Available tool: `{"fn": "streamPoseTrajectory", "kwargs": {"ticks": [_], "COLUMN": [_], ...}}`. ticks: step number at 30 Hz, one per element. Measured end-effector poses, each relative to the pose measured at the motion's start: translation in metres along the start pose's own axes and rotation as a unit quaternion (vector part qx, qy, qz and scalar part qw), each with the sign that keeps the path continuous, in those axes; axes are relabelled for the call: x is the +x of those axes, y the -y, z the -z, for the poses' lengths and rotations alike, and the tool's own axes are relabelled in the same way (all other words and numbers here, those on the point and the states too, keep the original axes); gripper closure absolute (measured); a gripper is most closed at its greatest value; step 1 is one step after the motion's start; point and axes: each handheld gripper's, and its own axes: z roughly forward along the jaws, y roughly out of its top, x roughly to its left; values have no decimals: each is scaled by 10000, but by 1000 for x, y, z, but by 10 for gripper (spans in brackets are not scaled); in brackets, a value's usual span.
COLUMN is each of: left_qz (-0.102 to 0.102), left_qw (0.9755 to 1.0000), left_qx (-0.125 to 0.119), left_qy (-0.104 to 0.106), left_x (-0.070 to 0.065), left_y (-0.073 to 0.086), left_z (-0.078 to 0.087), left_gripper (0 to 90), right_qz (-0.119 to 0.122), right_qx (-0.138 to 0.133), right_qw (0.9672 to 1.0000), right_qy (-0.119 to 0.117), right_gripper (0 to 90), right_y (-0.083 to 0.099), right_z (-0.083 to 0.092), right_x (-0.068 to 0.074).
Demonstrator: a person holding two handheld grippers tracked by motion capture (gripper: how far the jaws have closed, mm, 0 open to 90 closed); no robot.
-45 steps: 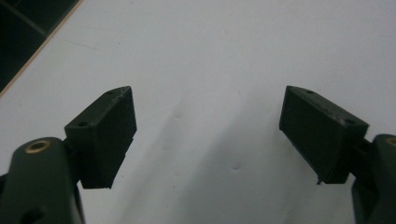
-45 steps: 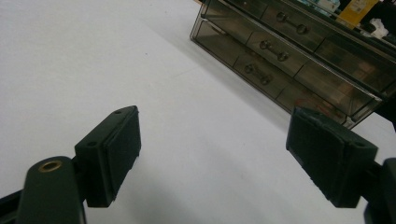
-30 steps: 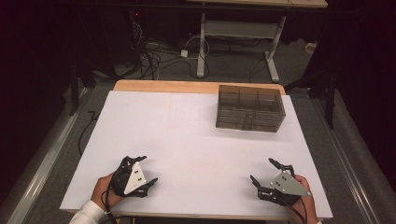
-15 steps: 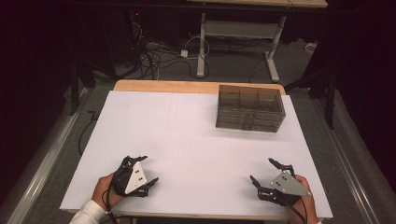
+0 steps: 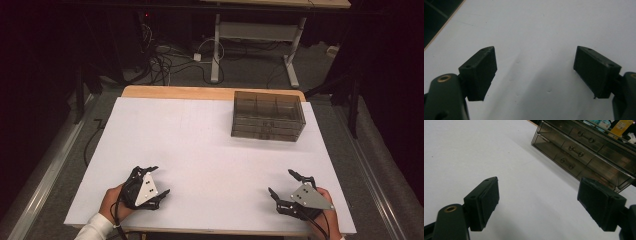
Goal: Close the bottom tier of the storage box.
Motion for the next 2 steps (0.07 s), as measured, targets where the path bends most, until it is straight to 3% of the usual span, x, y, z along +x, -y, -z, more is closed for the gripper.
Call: {"fn": "streamPoseTrajectory", "kwargs": {"ticks": [2], "left_qz": [20], "left_qw": [10000], "left_qx": [-22], "left_qy": [-14], "left_x": [0], "left_y": [0], "left_z": [1], "left_gripper": [182], "right_qz": [25], "right_qx": [18], "right_qw": [10000], "right_qy": [-8], "right_gripper": [187], "right_y": [0], "right_z": [-1], "right_x": [0]}}
